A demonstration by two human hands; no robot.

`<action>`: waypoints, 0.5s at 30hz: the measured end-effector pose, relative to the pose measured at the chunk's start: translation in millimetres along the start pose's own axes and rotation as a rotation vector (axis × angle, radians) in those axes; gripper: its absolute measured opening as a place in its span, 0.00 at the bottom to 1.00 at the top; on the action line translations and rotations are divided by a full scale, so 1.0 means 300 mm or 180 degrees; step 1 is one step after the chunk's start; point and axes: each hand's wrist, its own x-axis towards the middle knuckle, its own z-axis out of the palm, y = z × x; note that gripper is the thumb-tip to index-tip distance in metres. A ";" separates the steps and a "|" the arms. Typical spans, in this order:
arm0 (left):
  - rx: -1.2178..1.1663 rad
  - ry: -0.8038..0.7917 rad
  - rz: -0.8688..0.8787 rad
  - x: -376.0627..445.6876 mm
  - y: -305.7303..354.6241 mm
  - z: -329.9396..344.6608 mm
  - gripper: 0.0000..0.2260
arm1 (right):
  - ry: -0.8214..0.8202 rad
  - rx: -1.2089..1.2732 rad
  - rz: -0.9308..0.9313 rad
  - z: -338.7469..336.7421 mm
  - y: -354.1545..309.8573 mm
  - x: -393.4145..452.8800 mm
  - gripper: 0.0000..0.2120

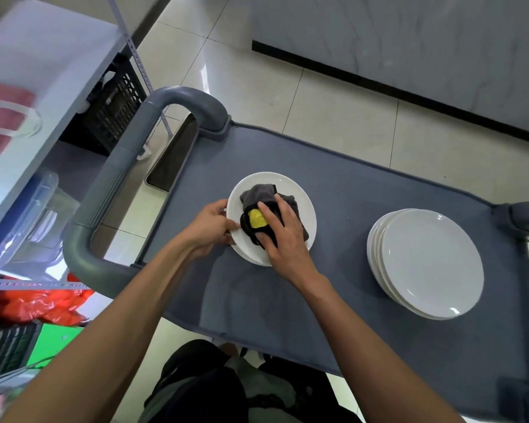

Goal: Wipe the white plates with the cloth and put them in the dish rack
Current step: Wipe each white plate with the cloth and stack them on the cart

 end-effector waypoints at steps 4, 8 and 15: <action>-0.0008 -0.0211 0.0018 -0.015 -0.003 -0.005 0.24 | -0.0040 -0.0004 0.0017 -0.001 -0.019 0.043 0.26; -0.0047 -0.0257 0.0008 -0.024 -0.009 -0.010 0.26 | -0.0009 -0.0001 -0.0021 0.005 -0.031 0.062 0.26; -0.0032 -0.0322 0.0011 -0.046 -0.007 0.001 0.28 | 0.0058 0.0130 -0.0124 0.022 -0.046 -0.009 0.25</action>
